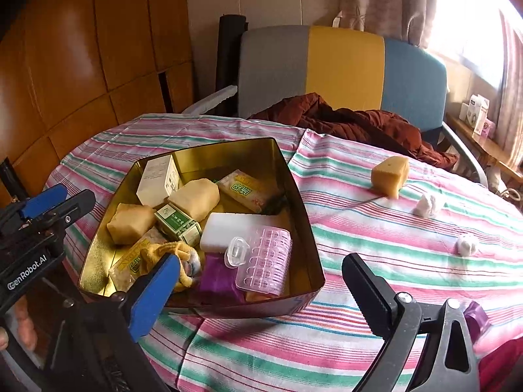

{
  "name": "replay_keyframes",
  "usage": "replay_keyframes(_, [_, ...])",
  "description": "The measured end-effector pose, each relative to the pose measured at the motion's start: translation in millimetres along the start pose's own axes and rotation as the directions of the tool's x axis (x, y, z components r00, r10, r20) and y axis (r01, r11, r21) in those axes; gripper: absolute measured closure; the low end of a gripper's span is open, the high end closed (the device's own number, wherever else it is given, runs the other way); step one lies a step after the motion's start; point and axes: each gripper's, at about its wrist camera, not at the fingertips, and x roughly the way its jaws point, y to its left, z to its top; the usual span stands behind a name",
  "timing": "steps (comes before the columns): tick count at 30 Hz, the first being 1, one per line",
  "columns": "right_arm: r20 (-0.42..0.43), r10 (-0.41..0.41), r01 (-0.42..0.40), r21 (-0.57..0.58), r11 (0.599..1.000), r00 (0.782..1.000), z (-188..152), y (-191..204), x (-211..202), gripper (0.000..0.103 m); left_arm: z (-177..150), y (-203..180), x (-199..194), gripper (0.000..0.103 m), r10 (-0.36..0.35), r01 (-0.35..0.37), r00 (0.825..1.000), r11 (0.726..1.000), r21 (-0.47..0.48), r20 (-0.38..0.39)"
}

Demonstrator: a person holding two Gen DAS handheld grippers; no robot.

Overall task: Organize objects
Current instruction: 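Open both tools to drop the sock and pink roller into the tray, then withdraw both tools from the tray toward the yellow sponge and white balls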

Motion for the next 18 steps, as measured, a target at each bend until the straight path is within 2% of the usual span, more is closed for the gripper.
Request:
replay_keyframes(7, [-0.002, 0.002, -0.002, 0.009, 1.0, 1.0, -0.7, -1.2, 0.1, 0.003, 1.2, -8.5, -2.1, 0.049, 0.018, -0.018, 1.0, 0.999, 0.048, 0.008])
replay_keyframes(18, [0.001, 0.004, -0.004, 0.035, 0.999, 1.0, -1.2, -9.7, -2.9, 0.003, 1.0, -19.2, -4.5, 0.049, -0.001, 0.001, 1.0, 0.996, 0.086, 0.007])
